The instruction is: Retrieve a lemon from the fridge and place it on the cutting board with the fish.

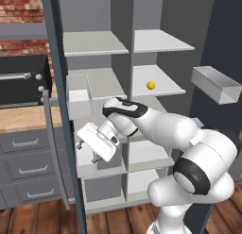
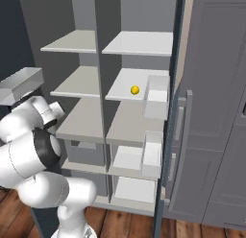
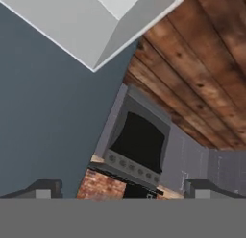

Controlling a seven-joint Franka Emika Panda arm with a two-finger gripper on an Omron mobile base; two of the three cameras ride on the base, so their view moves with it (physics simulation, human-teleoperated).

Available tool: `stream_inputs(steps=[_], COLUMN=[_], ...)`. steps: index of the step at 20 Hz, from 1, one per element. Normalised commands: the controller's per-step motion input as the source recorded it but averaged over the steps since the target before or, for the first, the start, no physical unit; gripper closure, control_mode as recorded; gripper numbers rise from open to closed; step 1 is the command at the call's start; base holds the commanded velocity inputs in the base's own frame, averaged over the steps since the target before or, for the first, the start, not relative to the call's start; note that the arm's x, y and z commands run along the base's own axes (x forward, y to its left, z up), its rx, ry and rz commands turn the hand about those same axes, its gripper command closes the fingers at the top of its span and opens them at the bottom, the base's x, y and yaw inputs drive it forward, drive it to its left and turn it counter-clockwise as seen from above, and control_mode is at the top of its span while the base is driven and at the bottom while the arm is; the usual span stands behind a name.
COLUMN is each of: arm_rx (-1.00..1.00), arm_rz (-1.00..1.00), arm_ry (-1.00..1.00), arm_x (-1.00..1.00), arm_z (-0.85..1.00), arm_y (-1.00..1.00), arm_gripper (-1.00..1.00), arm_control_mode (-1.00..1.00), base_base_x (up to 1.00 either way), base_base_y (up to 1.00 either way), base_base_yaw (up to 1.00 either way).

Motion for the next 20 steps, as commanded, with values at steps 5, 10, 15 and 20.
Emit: stream_inputs(steps=[5,10,15,20], arm_rx=[0.11,0.07,0.01,-0.01], arm_rz=[0.0,-0.03,-0.09,-0.02], arm_ry=[0.0,0.07,0.15,0.03], arm_x=[-0.1,-0.05,0.0,0.0], arm_z=[0.61,0.23,0.01,0.01], arm_y=[-0.23,-0.6,-0.8,-0.99], arm_gripper=[-1.0,-1.0,-1.0,-1.0], arm_control_mode=[-1.0,-1.0,-1.0,-1.0], base_base_x=[0.0,0.0,0.0,0.0], base_base_y=[0.0,0.0,0.0,0.0], base_base_yaw=[0.0,0.0,0.0,0.0])
